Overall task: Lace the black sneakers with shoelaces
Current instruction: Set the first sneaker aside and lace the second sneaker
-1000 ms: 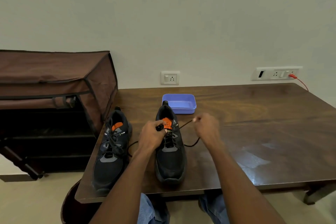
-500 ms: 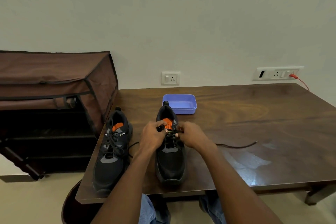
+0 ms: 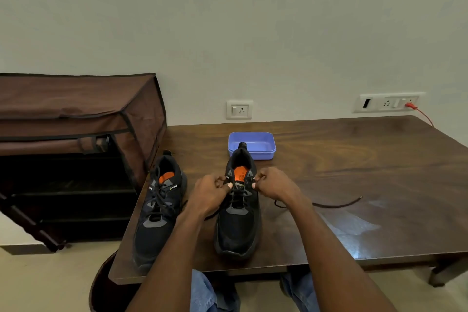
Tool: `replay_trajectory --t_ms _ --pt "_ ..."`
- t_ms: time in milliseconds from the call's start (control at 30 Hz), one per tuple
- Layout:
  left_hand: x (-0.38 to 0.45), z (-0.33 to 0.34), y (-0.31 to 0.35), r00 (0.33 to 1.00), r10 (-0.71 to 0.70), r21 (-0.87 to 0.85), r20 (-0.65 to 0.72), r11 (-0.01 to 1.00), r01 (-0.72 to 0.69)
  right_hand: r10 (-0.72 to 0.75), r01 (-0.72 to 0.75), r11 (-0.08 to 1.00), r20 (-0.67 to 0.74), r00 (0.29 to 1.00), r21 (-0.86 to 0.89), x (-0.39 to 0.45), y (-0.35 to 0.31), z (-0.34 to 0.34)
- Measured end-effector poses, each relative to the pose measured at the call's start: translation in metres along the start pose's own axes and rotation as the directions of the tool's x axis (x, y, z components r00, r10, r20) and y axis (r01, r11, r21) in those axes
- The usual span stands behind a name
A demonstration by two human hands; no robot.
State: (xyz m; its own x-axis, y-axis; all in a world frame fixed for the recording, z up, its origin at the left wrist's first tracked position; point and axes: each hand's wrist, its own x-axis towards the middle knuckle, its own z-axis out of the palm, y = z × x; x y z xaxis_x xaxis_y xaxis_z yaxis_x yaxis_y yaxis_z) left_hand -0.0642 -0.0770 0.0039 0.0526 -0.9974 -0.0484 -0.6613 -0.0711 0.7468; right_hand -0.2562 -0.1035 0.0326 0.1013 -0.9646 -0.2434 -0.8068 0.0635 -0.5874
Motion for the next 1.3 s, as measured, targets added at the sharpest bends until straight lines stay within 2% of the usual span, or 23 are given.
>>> replay_trajectory --t_ms 133,300,400,467,533,600,633,667,700,733,767,800,867,933,1000,1067,1100,1167,1200,1233,1300 --pt "0.0 -0.007 -0.013 0.996 0.002 0.067 0.084 0.998 -0.008 -0.001 0.0 0.999 -0.015 1.0 -0.034 0.004 0.006 0.0" --pt "0.001 -0.009 -0.011 1.0 0.011 0.106 0.018 0.994 -0.012 0.083 -0.089 0.994 -0.097 0.992 -0.056 0.005 0.011 -0.003" --pt "0.0 -0.013 -0.014 1.0 -0.023 0.128 -0.018 0.991 0.025 0.152 -0.167 0.984 -0.198 0.968 -0.062 0.001 0.016 -0.011" --pt "-0.002 -0.018 -0.016 0.998 -0.061 0.094 -0.034 0.994 0.063 0.227 -0.27 0.958 -0.315 0.921 -0.099 -0.004 0.022 -0.018" --pt "-0.007 -0.027 -0.011 0.995 -0.102 -0.006 -0.02 0.995 0.102 0.216 -0.317 0.927 -0.41 0.886 -0.199 -0.011 0.024 -0.021" --pt "-0.016 -0.033 0.0 0.981 -0.138 -0.164 0.137 0.973 0.16 0.16 -0.306 0.913 -0.453 0.877 -0.269 -0.013 0.019 -0.018" --pt "-0.02 -0.035 0.005 0.957 -0.129 -0.221 0.262 0.957 0.189 0.174 -0.283 0.936 -0.425 0.888 -0.209 -0.013 0.014 -0.015" --pt "-0.024 -0.035 0.009 0.914 -0.101 -0.26 0.392 0.941 0.215 0.22 -0.257 0.964 -0.34 0.914 -0.065 -0.012 0.008 -0.011" --pt "-0.027 -0.035 0.011 0.854 -0.064 -0.286 0.516 0.927 0.242 0.254 -0.237 0.965 -0.177 0.951 0.111 -0.012 0.0 -0.006" --pt "-0.03 -0.033 0.013 0.783 -0.026 -0.298 0.621 0.916 0.268 0.254 -0.256 0.929 0.043 0.966 0.267 -0.015 -0.01 -0.002" --pt "-0.032 -0.031 0.014 0.713 0.002 -0.289 0.701 0.915 0.281 0.219 -0.286 0.888 0.217 0.951 0.36 -0.021 -0.02 0.0" --pt "-0.032 -0.029 0.016 0.659 0.018 -0.259 0.752 0.927 0.271 0.173 -0.299 0.864 0.318 0.932 0.405 -0.028 -0.028 0.002" --pt "-0.033 -0.029 0.017 0.622 0.007 -0.186 0.783 0.957 0.222 0.095 -0.27 0.821 0.346 0.933 0.504 -0.038 -0.038 0.003" --pt "-0.031 -0.033 0.014 0.676 -0.036 -0.137 0.736 0.97 0.201 0.054 -0.22 0.705 0.259 0.964 0.674 -0.04 -0.036 0.002" --pt "-0.027 -0.037 0.008 0.8 -0.087 -0.152 0.594 0.964 0.218 0.025 -0.179 0.516 0.193 0.981 0.838 -0.038 -0.029 -0.005" --pt "-0.023 -0.039 0.008 0.929 -0.103 -0.303 0.356 0.927 0.219 -0.041 -0.147 0.322 0.169 0.985 0.935 -0.037 -0.024 -0.014" --pt "-0.021 -0.037 0.011 0.962 -0.073 -0.431 0.265 0.883 0.185 -0.08 -0.136 0.273 0.163 0.983 0.952 -0.037 -0.023 -0.018" --pt "-0.021 -0.032 0.022 0.971 0.058 -0.669 0.231 0.735 0.116 -0.148 -0.105 0.287 0.152 0.977 0.952 -0.037 -0.024 -0.021" --pt "-0.023 -0.029 0.028 0.96 0.118 -0.723 0.253 0.682 0.107 -0.176 -0.084 0.311 0.144 0.974 0.947 -0.038 -0.025 -0.021" --pt "-0.025 -0.025 0.034 0.949 0.152 -0.731 0.277 0.675 0.105 -0.195 -0.068 0.316 0.134 0.972 0.946 -0.038 -0.025 -0.022" --pt "-0.026 -0.022 0.038 0.958 0.11 -0.689 0.266 0.716 0.11 -0.187 -0.036 0.263 0.087 0.978 0.964 -0.037 -0.022 -0.028"
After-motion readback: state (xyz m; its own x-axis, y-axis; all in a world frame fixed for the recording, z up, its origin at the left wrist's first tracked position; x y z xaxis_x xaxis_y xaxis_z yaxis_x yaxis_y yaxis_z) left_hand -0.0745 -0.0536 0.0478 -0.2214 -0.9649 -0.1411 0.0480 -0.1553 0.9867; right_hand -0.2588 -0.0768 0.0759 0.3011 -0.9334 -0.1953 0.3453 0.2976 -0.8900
